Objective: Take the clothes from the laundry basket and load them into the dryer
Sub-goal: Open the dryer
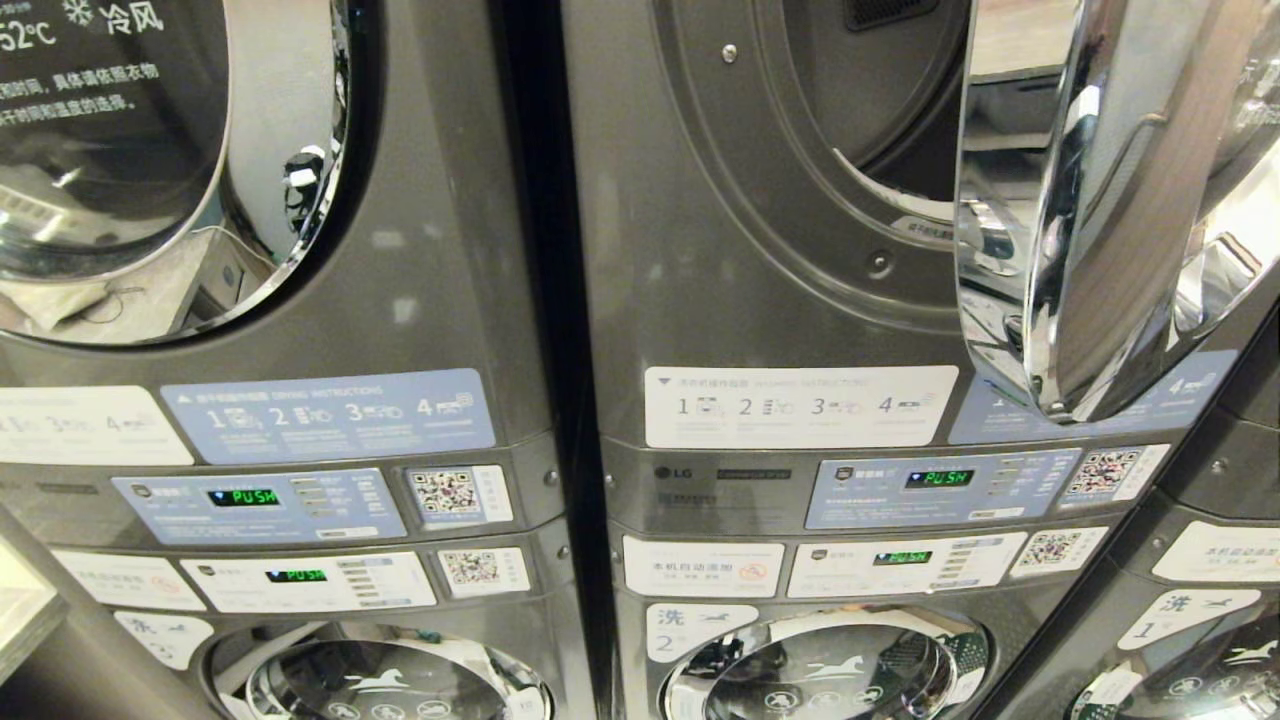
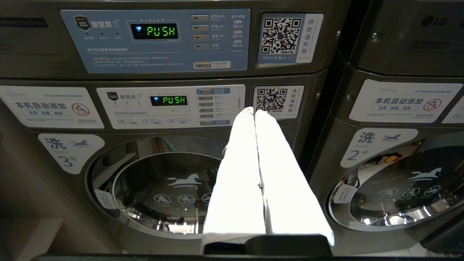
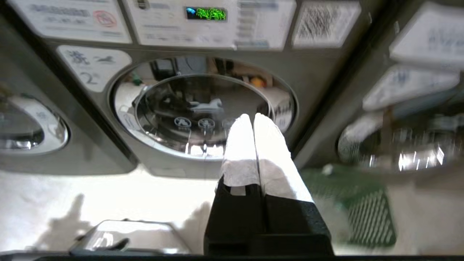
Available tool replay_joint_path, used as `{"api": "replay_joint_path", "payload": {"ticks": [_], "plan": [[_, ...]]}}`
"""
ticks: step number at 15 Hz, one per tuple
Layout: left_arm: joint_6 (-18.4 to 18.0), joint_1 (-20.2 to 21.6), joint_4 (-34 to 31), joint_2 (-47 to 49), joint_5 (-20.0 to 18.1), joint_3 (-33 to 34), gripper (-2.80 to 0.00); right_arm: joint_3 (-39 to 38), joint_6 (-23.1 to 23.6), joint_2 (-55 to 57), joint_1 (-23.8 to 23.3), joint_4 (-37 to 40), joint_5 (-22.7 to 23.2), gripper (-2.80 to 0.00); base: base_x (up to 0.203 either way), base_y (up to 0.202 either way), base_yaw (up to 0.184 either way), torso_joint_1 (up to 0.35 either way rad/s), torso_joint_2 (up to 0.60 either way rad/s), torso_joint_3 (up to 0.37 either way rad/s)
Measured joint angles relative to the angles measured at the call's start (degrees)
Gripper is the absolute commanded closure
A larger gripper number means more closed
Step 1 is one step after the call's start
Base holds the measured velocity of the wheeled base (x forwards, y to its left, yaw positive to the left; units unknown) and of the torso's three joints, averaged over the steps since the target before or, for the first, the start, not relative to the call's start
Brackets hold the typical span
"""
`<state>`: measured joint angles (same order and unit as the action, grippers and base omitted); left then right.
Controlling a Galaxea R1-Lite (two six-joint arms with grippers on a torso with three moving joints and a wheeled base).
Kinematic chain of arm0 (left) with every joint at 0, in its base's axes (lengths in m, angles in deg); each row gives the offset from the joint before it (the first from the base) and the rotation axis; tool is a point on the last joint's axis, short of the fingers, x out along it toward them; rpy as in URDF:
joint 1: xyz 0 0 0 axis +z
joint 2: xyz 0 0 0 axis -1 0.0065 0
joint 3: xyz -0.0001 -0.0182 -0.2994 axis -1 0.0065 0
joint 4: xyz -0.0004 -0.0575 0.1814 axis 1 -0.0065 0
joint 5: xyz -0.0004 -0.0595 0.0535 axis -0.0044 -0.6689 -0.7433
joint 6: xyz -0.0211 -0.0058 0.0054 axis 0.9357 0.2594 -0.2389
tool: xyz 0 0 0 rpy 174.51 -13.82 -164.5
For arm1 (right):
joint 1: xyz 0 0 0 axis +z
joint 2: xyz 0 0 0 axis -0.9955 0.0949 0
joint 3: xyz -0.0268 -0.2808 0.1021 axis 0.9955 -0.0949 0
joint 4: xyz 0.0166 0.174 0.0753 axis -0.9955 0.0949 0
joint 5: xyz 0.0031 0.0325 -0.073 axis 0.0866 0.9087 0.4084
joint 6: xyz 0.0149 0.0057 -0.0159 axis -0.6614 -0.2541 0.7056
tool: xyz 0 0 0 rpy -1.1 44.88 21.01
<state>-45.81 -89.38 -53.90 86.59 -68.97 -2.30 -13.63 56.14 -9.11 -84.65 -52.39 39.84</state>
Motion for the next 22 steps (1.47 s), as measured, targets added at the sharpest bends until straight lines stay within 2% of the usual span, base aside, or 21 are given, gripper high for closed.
{"api": "replay_joint_path", "payload": {"ticks": [3, 4, 6, 8, 22], "plan": [[0.02, 0.00, 0.01, 0.00, 0.00, 0.00, 0.00, -1.25, 7.99, -6.35, 0.02, -2.28, 3.70, 0.00, 0.000, 0.000, 0.000, 0.000, 0.00, 0.000], [0.00, 0.00, 0.02, 0.00, 0.00, 0.00, 0.00, -2.34, 9.12, -7.80, 0.00, -4.77, 3.88, 0.00, 0.000, 0.000, 0.000, 0.000, 0.00, 0.000], [0.00, 0.00, 0.00, 0.00, 0.00, 0.00, 0.00, -4.71, 5.56, -9.53, -0.06, -10.47, 2.06, 0.00, 0.000, 0.000, 0.000, 0.000, 0.00, 0.000], [0.00, 0.00, 0.00, 0.00, -0.02, 0.00, 0.00, -5.25, 0.71, -10.27, -0.06, -11.53, 0.05, 0.00, 0.000, 0.000, 0.000, 0.000, 0.00, 0.000], [0.00, 0.00, 0.00, 0.00, 0.00, 0.00, 0.00, -6.19, 1.14, -10.78, -0.09, -13.46, 0.16, 0.00, 0.000, 0.000, 0.000, 0.000, 0.00, 0.000]]}}
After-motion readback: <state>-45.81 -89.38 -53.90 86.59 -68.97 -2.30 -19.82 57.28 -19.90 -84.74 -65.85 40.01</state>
